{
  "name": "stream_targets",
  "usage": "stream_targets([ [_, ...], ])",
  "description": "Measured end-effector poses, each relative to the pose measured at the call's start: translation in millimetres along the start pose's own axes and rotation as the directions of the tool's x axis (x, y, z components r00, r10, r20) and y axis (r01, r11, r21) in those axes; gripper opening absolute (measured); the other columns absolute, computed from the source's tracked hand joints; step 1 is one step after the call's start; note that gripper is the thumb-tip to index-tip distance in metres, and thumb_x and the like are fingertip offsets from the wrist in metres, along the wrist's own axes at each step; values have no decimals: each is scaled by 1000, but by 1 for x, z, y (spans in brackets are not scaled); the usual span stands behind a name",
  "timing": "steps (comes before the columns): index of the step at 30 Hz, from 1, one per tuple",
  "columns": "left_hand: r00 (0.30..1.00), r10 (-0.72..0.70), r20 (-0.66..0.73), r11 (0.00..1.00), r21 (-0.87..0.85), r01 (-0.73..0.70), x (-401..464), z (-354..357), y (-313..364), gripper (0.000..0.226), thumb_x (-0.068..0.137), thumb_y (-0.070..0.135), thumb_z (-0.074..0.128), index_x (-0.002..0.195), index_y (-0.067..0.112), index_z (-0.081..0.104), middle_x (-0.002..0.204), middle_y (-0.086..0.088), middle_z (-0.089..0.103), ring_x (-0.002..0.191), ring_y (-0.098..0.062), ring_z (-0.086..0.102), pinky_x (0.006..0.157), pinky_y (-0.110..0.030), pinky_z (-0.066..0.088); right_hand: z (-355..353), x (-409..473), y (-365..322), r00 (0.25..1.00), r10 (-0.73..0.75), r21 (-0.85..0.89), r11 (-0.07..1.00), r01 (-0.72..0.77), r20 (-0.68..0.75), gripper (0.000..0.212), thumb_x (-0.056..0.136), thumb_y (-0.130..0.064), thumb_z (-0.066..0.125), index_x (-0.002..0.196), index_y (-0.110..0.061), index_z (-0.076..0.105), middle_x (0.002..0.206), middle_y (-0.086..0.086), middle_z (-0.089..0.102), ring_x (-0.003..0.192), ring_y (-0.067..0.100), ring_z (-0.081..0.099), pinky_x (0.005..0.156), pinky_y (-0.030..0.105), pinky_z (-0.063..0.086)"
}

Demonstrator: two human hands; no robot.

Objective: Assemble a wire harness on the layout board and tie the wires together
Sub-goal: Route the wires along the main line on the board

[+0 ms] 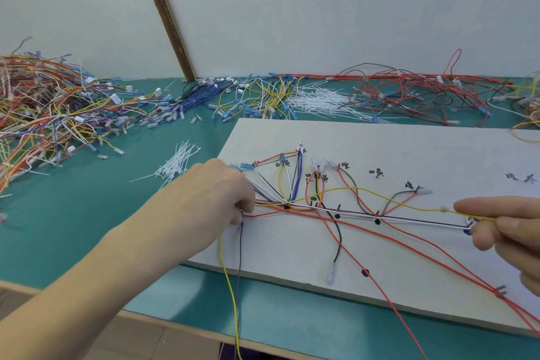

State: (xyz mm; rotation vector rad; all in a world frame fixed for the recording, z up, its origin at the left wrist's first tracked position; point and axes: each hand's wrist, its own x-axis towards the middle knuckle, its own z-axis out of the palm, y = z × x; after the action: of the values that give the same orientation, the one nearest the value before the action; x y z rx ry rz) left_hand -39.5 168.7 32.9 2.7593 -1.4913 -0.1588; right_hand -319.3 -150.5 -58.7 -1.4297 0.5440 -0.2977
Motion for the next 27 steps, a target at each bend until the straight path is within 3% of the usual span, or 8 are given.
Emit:
stream_targets([
  [2,994,-79,-71,983,-173,66,-4,5,-10,20,80,17,84,89,35,78,79,19,72,82,-2,67,78,-24,54,-2,2,-1,1000,15,7,1000,-14,-27,47,77,-24,59,120,-15,76,82,19,66,54,26,8,59,28,22],
  [4,983,-132,-126,936,-343,82,-9,11,-14,22,76,16,89,85,34,80,78,31,69,79,8,65,69,-8,47,-7,6,4,999,-10,27,1000,11,-36,50,74,-28,63,121,-16,76,83,18,67,54,26,9,59,28,21],
  [6,969,-175,-176,900,-427,85,-17,18,-15,23,76,15,90,85,35,82,78,35,67,73,16,60,68,-2,41,-8,9,7,999,-39,24,999,39,-33,50,75,-29,63,122,-16,75,83,17,67,54,25,10,59,27,21],
  [10,954,-227,-198,841,-534,89,-25,23,-19,26,80,11,86,82,36,82,70,24,71,52,2,52,54,-5,38,-16,11,6,995,-29,-9,1000,28,-94,48,79,-30,62,124,-18,74,86,20,68,56,29,10,58,28,21],
  [12,951,-244,-191,818,-567,97,-24,22,-20,25,81,13,86,80,38,81,71,24,72,51,-4,49,53,-8,38,-12,11,4,994,-31,-14,999,29,-102,56,72,-39,70,124,-19,74,85,19,68,55,29,11,58,28,21],
  [20,945,-222,-239,821,-568,49,-21,19,-18,27,79,7,85,75,33,81,69,22,73,56,3,57,57,-6,40,-14,3,3,994,-7,-65,998,0,-109,76,66,-56,81,131,-19,70,92,20,68,52,28,14,58,28,23],
  [25,922,-231,-311,803,-596,0,-12,13,-17,26,81,10,83,81,36,80,70,19,71,55,2,57,56,-6,40,-11,2,-2,985,45,-49,997,-54,-164,33,95,-17,56,122,-17,75,89,25,69,46,19,18,57,28,23],
  [27,926,-208,-315,794,-607,-28,-5,10,-14,21,82,14,84,82,35,81,66,19,69,53,3,56,55,-5,38,-10,0,-3,980,61,-71,995,-75,-189,39,101,-4,43,115,-16,78,87,25,70,41,13,23,55,26,22],
])
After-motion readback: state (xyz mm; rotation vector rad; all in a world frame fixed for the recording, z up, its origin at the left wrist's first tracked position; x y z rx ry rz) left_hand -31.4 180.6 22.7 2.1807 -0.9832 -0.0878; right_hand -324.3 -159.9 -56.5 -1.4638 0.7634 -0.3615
